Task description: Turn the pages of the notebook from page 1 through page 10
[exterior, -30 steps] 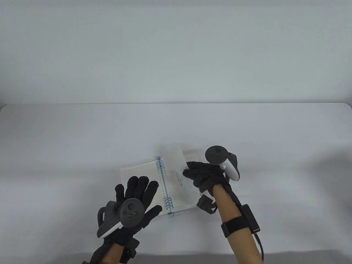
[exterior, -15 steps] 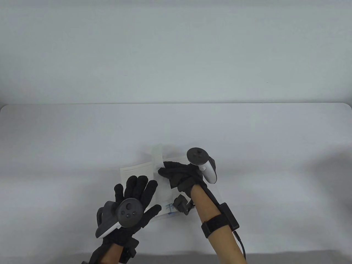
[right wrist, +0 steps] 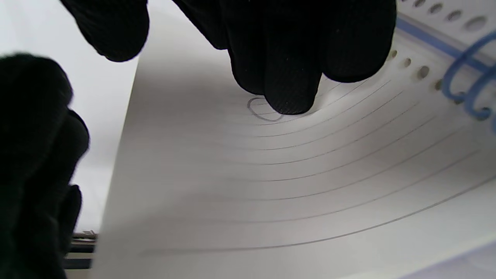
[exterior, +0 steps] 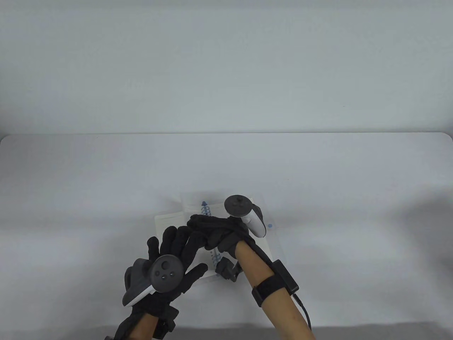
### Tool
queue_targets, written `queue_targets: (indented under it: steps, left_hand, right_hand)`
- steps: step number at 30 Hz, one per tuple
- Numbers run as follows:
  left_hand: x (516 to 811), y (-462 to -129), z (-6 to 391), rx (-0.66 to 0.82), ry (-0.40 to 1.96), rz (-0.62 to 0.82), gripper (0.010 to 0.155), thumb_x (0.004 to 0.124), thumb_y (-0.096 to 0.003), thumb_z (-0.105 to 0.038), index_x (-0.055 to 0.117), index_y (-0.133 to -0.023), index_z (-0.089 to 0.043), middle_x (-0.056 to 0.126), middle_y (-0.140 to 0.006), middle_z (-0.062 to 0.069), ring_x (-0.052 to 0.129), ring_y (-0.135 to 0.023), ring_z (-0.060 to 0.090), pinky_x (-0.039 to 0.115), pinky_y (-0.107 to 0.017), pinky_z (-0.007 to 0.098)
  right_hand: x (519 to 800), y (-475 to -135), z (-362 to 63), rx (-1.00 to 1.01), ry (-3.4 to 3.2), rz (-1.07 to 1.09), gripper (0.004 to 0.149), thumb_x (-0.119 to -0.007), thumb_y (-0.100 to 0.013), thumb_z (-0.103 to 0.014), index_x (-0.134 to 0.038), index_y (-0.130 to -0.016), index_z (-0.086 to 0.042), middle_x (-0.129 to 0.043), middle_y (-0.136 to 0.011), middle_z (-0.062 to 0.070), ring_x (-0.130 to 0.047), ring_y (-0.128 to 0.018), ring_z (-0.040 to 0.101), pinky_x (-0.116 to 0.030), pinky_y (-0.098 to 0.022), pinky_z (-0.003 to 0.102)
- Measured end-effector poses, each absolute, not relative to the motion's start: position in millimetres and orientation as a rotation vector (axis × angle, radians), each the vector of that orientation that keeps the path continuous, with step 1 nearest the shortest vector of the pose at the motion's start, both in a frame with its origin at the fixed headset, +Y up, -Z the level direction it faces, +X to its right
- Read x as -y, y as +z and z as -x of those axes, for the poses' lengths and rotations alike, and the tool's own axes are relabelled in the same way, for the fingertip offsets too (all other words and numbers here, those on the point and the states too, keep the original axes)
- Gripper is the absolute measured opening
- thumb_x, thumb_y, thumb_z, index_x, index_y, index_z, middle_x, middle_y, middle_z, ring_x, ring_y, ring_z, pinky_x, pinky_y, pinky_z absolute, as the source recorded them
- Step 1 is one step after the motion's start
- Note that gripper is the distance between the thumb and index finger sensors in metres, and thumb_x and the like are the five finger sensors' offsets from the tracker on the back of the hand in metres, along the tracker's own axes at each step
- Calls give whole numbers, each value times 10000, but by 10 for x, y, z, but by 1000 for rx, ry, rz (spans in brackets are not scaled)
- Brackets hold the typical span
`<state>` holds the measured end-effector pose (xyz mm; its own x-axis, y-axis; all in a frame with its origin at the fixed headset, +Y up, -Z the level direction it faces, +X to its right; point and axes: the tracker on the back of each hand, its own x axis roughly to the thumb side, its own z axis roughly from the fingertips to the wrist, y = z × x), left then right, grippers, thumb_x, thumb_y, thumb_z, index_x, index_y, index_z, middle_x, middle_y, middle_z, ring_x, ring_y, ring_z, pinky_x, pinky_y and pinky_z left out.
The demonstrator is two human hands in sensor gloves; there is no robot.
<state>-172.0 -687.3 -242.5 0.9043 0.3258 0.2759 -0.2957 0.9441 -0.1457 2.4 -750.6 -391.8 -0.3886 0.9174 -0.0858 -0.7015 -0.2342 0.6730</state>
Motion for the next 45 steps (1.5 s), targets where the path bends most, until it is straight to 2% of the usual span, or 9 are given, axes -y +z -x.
queue_targets:
  steps: [2,7,13,16,19,23,29,33,45]
  left_hand:
    - [6874,-2426,1717,305,321,101,774,528,-587,-660,176,-1227,-406,154,-1324,3,91,-1222,340,28,-801,598]
    - [6880,-2429,1721,300,320,105,773,529,-587,-660,177,-1227,-407,157,-1324,-1,92,-1224,335,28,-802,598]
    - [6897,-2439,1710,298,314,123,775,528,-587,-660,175,-1228,-405,153,-1325,2,88,-1222,341,27,-802,597]
    - [6898,-2439,1705,298,311,126,774,527,-587,-661,176,-1228,-405,152,-1325,1,88,-1222,339,28,-802,597]
    - [6898,-2439,1703,301,313,127,773,527,-587,-661,178,-1228,-405,153,-1325,5,90,-1222,340,29,-802,598]
    - [6900,-2439,1697,305,311,128,775,527,-588,-660,178,-1229,-402,157,-1325,5,89,-1222,343,30,-801,598]
    - [6900,-2439,1700,303,315,126,774,528,-588,-660,182,-1230,-400,161,-1325,6,93,-1221,343,32,-802,598]
    - [6899,-2438,1693,307,312,129,773,528,-588,-661,184,-1230,-402,158,-1325,5,94,-1223,341,32,-802,599]
    - [6899,-2436,1683,315,316,128,775,528,-588,-661,185,-1231,-399,162,-1325,7,95,-1221,344,34,-802,599]
  right_hand:
    - [7480,-3943,-82,-761,1805,-400,805,-652,-585,-584,-451,-1124,-20,-709,-1029,209,-845,-793,383,-704,-561,533]
    - [7395,-4055,-312,-634,1829,-362,792,-668,-584,-568,-461,-1120,-23,-715,-1026,206,-845,-789,386,-702,-557,537]
    - [7321,-4160,-596,-378,2180,-327,792,-701,-563,-568,-488,-1115,-43,-731,-1026,181,-836,-800,395,-697,-561,548]
    - [7376,-4194,-693,-289,2318,-281,780,-734,-551,-549,-486,-1122,-78,-692,-1068,152,-725,-893,420,-651,-593,574]
    - [7453,-4213,-748,-248,2460,-258,769,-758,-544,-520,-471,-1133,-118,-620,-1117,127,-474,-1017,410,-502,-668,615]
    - [7596,-4221,-780,-287,2678,-269,783,-771,-548,-485,-397,-1146,-145,-482,-1169,121,-296,-1047,395,-389,-694,627]
    - [7749,-4225,-780,-406,2889,-258,812,-755,-565,-470,-278,-1148,-166,-371,-1192,88,-180,-1044,381,-300,-699,630]
    - [7796,-4235,-803,-497,2918,-239,804,-742,-572,-474,-274,-1147,-164,-402,-1188,73,-176,-1044,375,-278,-700,627]
    - [7683,-4210,-754,-368,2861,-294,758,-812,-548,-366,-379,-1128,-138,-641,-1111,63,-383,-1045,367,-355,-697,628]
